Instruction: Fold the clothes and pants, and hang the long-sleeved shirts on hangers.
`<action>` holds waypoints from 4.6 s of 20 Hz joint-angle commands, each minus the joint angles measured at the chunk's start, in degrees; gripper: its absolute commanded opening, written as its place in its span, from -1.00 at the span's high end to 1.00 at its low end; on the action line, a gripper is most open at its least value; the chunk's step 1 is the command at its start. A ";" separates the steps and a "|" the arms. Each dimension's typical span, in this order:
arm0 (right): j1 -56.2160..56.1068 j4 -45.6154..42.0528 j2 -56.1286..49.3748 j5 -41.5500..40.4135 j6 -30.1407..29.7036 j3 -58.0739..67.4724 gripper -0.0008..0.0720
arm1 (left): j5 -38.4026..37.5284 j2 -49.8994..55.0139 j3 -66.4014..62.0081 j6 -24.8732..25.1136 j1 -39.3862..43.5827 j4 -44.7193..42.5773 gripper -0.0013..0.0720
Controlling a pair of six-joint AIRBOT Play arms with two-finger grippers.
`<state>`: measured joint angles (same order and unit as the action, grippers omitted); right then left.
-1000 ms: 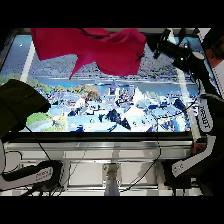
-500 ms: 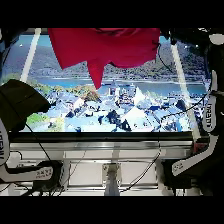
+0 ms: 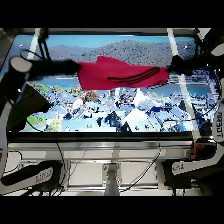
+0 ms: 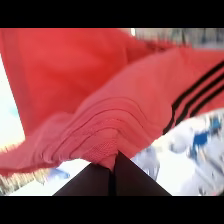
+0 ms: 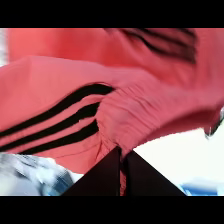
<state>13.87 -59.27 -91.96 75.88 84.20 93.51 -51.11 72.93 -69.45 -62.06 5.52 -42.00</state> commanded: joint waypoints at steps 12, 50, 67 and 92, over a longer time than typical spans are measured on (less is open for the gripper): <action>0.92 -7.02 37.97 -2.89 0.79 -60.11 0.95 | 1.97 -24.11 33.48 2.89 6.56 -8.22 0.95; 14.56 42.34 2.27 -14.93 -9.16 -21.86 -0.21 | 35.30 33.14 -32.74 -2.34 8.17 10.86 -0.57; -13.79 -16.48 2.43 3.34 -48.83 1.57 -0.13 | 12.24 20.70 -32.72 20.37 9.57 -0.94 -0.52; -22.05 -24.81 -10.45 -4.17 -66.66 0.87 0.93 | 12.24 20.70 -32.72 22.73 10.16 -9.03 -0.52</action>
<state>-8.21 -83.83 -101.80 71.94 17.12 94.28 -38.89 93.65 -102.17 -39.62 15.66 -50.96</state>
